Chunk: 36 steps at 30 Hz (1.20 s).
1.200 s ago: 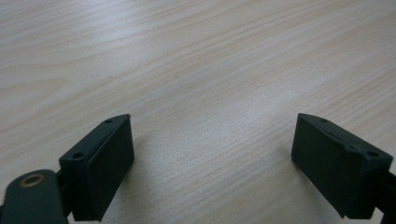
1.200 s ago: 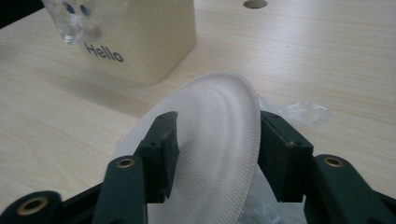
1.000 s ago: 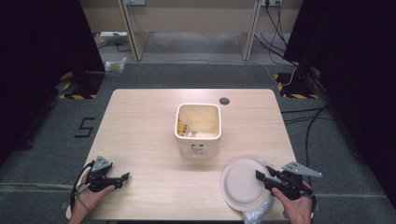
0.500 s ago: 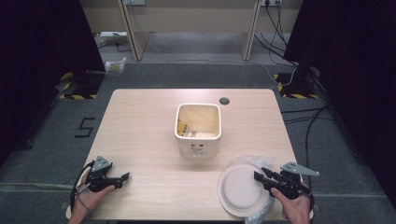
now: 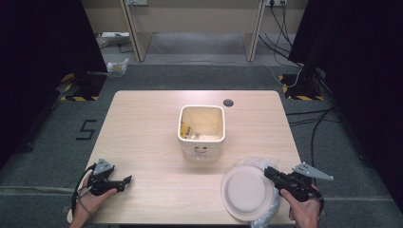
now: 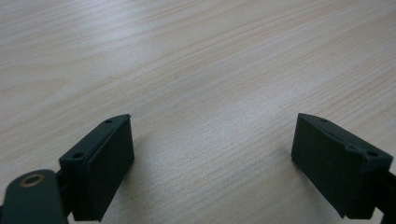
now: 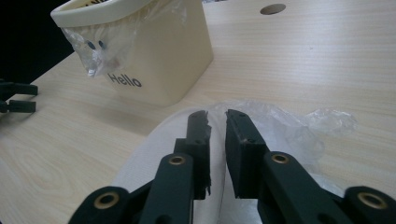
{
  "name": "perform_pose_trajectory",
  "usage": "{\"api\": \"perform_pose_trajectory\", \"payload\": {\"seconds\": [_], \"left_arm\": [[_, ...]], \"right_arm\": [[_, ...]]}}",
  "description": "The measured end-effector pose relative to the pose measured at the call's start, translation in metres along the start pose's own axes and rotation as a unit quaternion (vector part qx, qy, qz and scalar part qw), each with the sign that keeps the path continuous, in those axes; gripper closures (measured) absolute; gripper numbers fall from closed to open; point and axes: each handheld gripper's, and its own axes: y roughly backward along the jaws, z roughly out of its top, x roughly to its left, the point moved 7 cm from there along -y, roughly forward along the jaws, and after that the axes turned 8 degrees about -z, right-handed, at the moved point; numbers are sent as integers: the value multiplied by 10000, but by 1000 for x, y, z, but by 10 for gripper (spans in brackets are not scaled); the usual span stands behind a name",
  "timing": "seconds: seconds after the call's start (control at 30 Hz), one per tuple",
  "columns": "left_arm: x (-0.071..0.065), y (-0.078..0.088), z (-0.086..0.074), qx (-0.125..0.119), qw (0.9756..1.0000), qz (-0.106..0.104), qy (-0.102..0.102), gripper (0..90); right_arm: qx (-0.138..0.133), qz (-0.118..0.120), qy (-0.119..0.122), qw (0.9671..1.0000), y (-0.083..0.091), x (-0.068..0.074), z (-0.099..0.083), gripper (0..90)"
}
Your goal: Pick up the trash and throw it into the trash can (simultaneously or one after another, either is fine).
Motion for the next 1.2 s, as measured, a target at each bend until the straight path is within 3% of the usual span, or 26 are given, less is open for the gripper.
{"api": "perform_pose_trajectory", "payload": {"seconds": [0.1,0.17,0.27,0.33,0.43,0.63,0.87,0.93,1.03,1.13,1.2], "left_arm": [[0,0,0,2,10000,0,-1,120],[0,0,0,1,10000,0,-1,120],[0,0,0,1,10000,0,-1,121],[0,0,0,0,10000,0,-1,121],[0,0,0,0,10000,1,-1,121],[0,0,0,1,10000,1,-1,121],[-5,0,1,-41,10000,-44,-68,159],[-20,-4,3,-60,9995,-275,-128,165],[-53,-12,8,-41,9973,-594,-436,168],[-92,-22,16,-68,9926,-995,-694,170],[-118,-32,21,-36,9880,-1224,-943,179]], "right_arm": [[-31,-167,36,9999,6,2,1,500],[65,-333,250,9991,11,8,0,367],[221,-425,453,9978,18,19,-8,279],[335,-623,548,9960,20,22,-14,238],[499,-917,610,9927,21,22,-22,221],[526,-789,607,9936,15,28,-29,227],[443,-968,896,9903,15,36,-23,228],[420,-945,970,9899,17,41,-20,228],[558,-896,994,9894,12,44,-23,224],[698,-926,871,9894,5,39,-28,219],[692,-904,816,9901,4,38,-30,221]]}}
